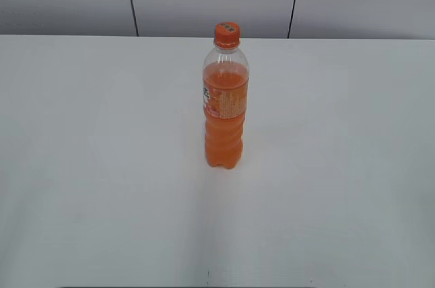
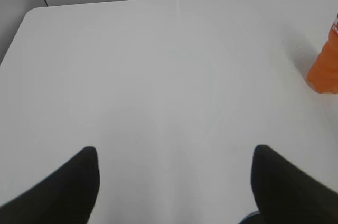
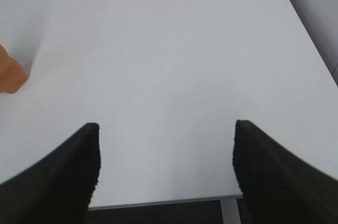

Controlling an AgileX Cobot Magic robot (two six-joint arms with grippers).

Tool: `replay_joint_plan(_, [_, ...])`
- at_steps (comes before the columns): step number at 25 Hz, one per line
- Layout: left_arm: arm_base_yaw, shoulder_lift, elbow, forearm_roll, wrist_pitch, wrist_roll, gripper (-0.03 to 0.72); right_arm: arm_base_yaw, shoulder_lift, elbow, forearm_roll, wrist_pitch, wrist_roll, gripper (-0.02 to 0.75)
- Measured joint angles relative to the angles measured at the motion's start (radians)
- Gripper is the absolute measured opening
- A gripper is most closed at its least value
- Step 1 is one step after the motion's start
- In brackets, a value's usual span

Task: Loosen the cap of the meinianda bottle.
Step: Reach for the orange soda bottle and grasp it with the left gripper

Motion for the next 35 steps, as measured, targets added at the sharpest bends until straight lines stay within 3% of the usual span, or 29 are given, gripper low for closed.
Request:
replay_joint_plan(18, [0.0,0.0,-0.006,0.0,-0.02,0.0,0.541,0.0,0.0,0.0,0.0,0.0,0.0,0.587])
replay_joint_plan(28, [0.0,0.023,-0.014,0.0,-0.472,0.0,0.541,0.0,0.0,0.0,0.0,0.0,0.0,0.587])
replay_joint_plan(35, [0.0,0.181,0.045,0.004,-0.657,0.0,0.541,0.0,0.0,0.0,0.0,0.0,0.0,0.587])
